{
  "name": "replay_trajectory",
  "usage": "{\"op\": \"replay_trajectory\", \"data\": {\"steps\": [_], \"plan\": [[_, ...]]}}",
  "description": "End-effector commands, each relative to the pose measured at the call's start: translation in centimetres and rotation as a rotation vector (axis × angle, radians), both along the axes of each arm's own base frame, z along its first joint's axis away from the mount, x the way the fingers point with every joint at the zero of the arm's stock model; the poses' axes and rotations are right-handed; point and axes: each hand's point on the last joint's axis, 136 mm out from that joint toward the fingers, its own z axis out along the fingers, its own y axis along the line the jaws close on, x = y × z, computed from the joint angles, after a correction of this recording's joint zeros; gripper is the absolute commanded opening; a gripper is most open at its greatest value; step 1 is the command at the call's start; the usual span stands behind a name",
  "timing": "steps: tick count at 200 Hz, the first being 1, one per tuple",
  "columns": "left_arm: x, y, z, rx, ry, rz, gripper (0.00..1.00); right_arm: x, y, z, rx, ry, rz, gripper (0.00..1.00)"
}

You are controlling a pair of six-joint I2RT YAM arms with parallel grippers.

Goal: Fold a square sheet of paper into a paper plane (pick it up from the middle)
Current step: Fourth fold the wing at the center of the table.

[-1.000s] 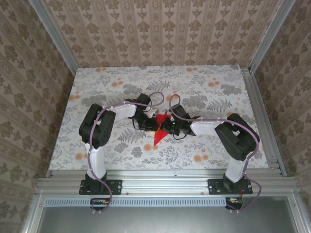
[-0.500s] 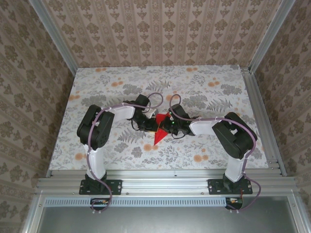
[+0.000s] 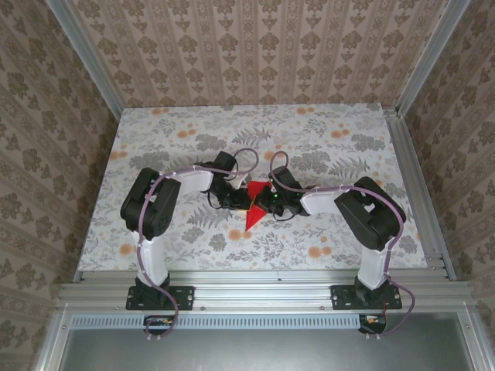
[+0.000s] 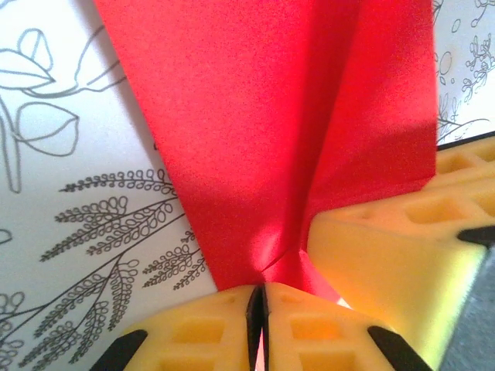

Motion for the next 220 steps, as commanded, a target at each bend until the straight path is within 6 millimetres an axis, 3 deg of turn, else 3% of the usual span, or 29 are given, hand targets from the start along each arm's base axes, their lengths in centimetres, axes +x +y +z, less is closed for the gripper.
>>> {"op": "replay_trajectory", "data": {"steps": [1,128,220], "plan": [[-1.7,3.0,-3.2,0.138,0.071,0.040,0.14,0.7,-0.2,-0.4,-0.016,-0.005,-0.015,0.09],[-0.9,2.5,1.3,0.071,-0.007,0.058,0.27,0.4,0.0,-1.5,-0.033,0.017,0.009,0.09],[-1.8,1.8,2.2,0.025,-0.049,0.073,0.39,0.2,0.3,-1.3,-0.025,0.015,0.023,0.09]]}}
